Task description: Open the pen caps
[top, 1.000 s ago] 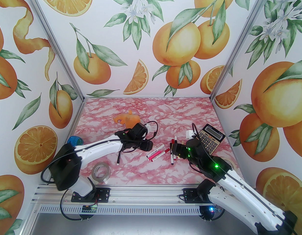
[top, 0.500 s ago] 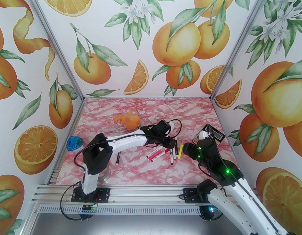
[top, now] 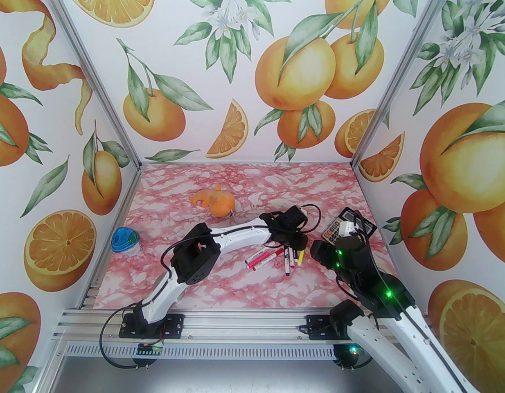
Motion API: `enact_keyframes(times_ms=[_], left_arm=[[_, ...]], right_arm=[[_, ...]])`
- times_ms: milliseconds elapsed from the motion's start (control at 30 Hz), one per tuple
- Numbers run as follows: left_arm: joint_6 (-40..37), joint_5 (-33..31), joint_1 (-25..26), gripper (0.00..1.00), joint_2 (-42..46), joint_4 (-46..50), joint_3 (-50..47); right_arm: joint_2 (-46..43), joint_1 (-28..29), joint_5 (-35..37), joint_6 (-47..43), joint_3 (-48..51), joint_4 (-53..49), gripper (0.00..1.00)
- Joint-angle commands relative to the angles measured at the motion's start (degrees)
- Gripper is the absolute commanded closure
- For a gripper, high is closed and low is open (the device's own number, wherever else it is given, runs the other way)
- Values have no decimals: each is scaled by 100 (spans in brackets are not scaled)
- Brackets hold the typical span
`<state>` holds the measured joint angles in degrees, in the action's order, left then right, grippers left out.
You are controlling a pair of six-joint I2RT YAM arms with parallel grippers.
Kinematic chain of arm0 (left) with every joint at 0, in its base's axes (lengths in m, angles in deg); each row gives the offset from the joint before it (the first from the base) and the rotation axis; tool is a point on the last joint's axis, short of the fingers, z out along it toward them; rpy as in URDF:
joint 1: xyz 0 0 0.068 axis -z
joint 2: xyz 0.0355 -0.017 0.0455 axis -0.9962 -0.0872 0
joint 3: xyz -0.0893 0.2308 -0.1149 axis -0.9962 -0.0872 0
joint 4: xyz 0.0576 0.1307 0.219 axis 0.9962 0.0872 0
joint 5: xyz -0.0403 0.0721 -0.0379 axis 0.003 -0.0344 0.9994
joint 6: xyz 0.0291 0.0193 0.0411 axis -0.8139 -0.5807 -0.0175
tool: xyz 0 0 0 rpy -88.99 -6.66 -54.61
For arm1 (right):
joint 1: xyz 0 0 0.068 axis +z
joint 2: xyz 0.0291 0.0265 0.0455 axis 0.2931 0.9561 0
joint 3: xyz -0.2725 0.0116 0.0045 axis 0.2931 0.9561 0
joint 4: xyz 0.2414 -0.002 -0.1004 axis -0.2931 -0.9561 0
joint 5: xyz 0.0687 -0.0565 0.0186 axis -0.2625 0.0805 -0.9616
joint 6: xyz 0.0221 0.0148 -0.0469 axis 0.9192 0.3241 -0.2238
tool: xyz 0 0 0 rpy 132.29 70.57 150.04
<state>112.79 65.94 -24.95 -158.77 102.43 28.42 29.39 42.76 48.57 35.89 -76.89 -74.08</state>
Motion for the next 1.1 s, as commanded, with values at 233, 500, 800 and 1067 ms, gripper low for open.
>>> enact_keyframes(times_ms=[233, 500, 800, 1067], left_arm=[[-94, -541, 59, 57, -439, 813, 711], [-94, -620, 86, 57, -620, 937, 929], [-152, -644, 103, 60, -748, 1028, 1102], [-362, -927, 134, 63, -1030, 1448, 1590]], right_arm=[[-48, -41, 64, 5, 4, -25, 35], [-110, -47, 59, 10, 30, -30, 34], [-110, -41, 54, -6, 47, -5, 35], [-118, -41, 55, 1, 44, -5, 34]])
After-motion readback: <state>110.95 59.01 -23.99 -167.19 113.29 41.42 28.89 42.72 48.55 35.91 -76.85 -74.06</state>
